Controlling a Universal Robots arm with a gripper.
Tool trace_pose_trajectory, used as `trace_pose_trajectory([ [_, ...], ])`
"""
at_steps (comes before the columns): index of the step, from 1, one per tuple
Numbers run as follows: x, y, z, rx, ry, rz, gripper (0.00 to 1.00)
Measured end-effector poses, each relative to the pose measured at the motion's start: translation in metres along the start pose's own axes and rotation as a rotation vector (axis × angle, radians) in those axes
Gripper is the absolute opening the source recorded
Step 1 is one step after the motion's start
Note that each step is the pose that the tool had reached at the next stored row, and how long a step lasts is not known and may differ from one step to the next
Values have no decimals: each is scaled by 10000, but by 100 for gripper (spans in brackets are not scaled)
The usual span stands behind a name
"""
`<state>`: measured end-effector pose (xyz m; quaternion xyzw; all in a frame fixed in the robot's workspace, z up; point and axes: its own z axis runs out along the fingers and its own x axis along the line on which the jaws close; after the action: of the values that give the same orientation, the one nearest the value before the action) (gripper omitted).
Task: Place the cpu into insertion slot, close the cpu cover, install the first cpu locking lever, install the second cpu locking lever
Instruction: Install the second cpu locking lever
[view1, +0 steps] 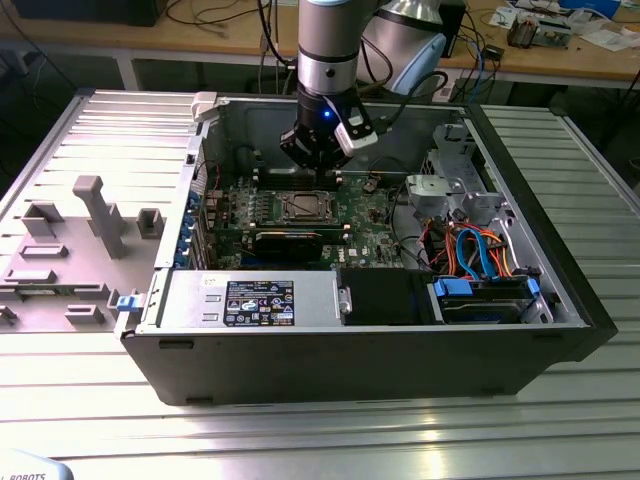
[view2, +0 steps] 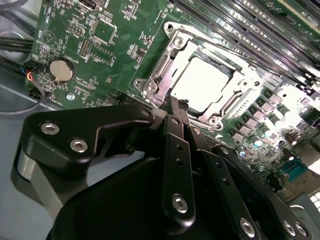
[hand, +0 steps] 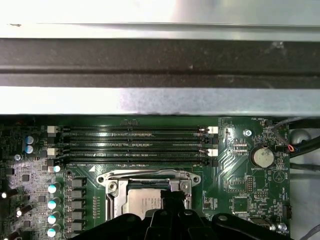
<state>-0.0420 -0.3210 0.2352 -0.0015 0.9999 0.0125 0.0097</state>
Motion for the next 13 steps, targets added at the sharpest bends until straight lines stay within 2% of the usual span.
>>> trace_pose_trajectory([
  [13, 0, -31, -1, 0, 0, -2, 11],
])
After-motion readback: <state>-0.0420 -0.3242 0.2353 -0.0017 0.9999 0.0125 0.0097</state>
